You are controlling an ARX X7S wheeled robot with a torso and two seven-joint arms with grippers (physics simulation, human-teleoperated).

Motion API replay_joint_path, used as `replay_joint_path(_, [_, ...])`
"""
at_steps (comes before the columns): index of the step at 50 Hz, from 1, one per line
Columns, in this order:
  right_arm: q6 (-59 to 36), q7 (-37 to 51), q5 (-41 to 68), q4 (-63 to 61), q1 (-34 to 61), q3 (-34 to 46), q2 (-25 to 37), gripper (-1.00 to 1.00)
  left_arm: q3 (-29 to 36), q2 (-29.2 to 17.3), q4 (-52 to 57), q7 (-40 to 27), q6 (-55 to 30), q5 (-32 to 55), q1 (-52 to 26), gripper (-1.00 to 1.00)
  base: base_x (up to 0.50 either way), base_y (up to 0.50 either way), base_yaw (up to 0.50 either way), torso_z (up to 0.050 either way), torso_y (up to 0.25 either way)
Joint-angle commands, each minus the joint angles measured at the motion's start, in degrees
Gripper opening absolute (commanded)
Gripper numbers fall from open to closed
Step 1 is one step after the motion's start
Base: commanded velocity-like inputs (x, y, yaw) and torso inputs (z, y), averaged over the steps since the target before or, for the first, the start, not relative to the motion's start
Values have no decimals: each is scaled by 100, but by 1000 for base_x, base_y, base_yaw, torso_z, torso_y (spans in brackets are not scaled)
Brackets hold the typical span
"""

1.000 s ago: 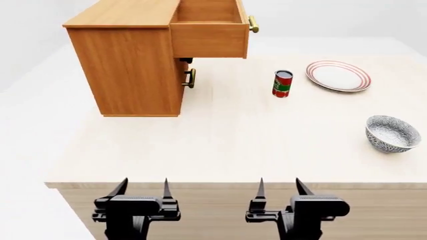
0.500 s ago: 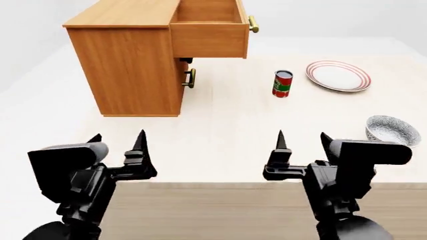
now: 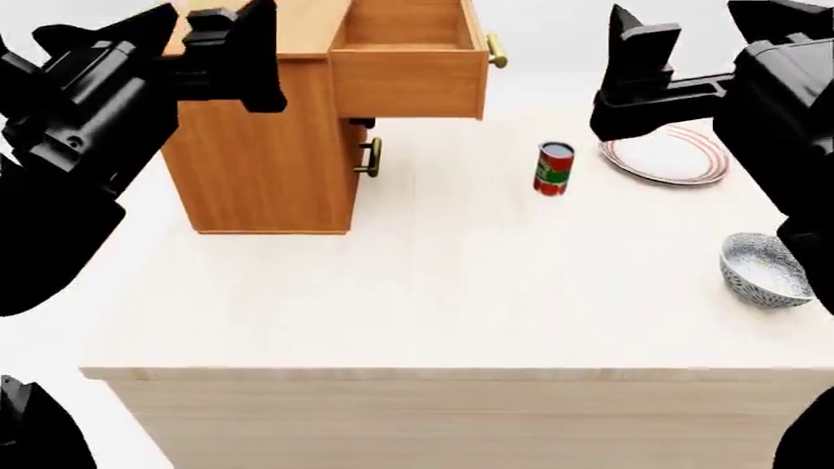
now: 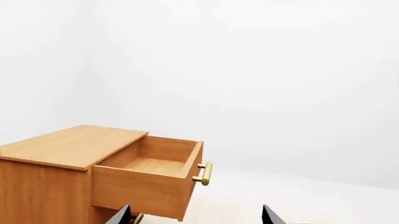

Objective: Put the bowl in the top drawer of the cabinet.

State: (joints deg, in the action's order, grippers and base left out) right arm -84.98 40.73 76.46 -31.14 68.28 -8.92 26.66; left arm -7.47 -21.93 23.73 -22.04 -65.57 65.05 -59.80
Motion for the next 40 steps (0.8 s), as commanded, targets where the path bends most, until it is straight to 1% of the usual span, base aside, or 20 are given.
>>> replay_joint_path(1, [3,-385,-53,1049,1820,855,541,100,263,-60,-1047,-124,-444,183,-1916,100,215,0,0,0,0])
replay_joint_path(9, [482,-1089,-885,1584,2364,1626,638,100,398,-67,-1270,-164,-597,238,-2512,100,217,0,0,0,0])
replay_joint_path(14, [734,-1377,-1199,1787,2507,1950,626,100,518,-55,-1314,-66,-543,177,-2597,100,223,0,0,0,0])
replay_joint_path(26, [1025,-1722,-1539,2021,2660,2303,697,100,658,-85,-1444,27,-416,58,-2538,100,324,0,0,0,0])
replay_joint_path(40, [1181,-1797,-1567,2043,2580,2378,695,100,691,-109,-1452,-17,-409,123,-2558,100,351,3,0,0,0])
